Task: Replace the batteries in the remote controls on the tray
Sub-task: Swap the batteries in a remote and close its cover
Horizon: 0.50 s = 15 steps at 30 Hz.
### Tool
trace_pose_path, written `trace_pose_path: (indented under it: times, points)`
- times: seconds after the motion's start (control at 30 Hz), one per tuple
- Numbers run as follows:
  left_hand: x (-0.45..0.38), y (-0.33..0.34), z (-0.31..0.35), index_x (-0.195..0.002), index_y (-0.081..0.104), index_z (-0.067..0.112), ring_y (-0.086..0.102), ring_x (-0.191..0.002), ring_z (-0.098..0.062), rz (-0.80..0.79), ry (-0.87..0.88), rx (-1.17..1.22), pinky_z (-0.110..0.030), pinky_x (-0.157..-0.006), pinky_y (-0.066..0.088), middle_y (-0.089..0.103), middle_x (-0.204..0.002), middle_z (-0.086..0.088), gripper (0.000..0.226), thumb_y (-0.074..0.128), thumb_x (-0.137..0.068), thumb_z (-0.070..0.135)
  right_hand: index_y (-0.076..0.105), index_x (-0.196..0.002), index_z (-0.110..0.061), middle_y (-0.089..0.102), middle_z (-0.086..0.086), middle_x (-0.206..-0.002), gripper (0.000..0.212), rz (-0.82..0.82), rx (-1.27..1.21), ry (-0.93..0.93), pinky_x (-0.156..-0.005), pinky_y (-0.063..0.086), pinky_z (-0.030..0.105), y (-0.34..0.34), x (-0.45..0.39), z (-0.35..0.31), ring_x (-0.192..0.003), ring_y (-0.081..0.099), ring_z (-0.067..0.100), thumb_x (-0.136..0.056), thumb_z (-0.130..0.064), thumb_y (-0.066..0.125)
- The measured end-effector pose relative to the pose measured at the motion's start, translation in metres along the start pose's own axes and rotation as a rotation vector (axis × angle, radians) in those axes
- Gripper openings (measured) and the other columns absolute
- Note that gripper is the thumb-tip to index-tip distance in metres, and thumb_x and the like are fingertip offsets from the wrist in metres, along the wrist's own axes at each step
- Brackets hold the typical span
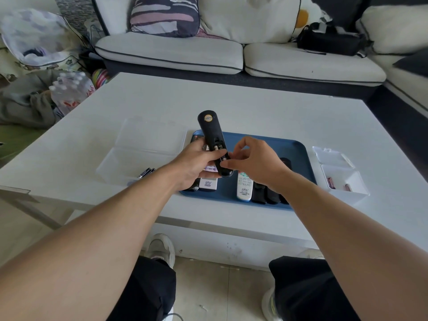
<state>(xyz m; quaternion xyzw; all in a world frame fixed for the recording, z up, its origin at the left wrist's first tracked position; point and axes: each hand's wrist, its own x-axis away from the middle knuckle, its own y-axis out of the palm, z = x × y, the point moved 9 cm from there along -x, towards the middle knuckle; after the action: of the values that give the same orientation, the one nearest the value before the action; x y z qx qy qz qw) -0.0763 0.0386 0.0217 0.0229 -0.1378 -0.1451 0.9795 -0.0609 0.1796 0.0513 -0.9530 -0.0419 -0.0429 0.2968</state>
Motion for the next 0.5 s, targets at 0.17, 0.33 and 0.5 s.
trace_pose_path:
  times: [0.17, 0.33, 0.5]
  points:
    - [0.002, 0.004, 0.001, -0.130, 0.056, 0.016, 0.074, -0.099, -0.024, -0.046, 0.005, -0.048, -0.047, -0.086, 0.060, 0.077, -0.107, 0.001, 0.032, 0.062, -0.099, 0.016, 0.056, -0.086, -0.016, 0.077, 0.001, -0.079, 0.037, -0.003, -0.105, 0.083, -0.056, 0.048, 0.018, 0.001, 0.001, 0.008, -0.061, 0.066, 0.011, -0.074, -0.028, 0.089]
    - [0.001, 0.005, 0.004, -0.128, 0.056, 0.014, 0.073, -0.101, -0.031, -0.040, 0.031, -0.038, -0.046, -0.087, 0.060, 0.075, -0.113, -0.008, 0.028, 0.060, -0.100, 0.016, 0.052, -0.078, -0.017, 0.075, 0.011, -0.086, 0.037, 0.039, -0.191, 0.152, -0.049, 0.044, 0.018, 0.001, -0.006, 0.013, -0.059, 0.063, 0.013, -0.075, -0.020, 0.088]
    - [-0.003, -0.005, -0.001, -0.125, 0.059, 0.014, 0.075, -0.090, -0.029, 0.041, 0.032, -0.049, -0.046, -0.078, 0.062, 0.075, -0.109, -0.012, 0.026, 0.060, -0.099, 0.015, 0.061, -0.085, -0.012, 0.077, 0.009, -0.083, 0.030, -0.043, -0.187, 0.126, -0.052, 0.050, 0.015, 0.008, -0.008, 0.008, -0.062, 0.069, 0.013, -0.076, -0.021, 0.088]
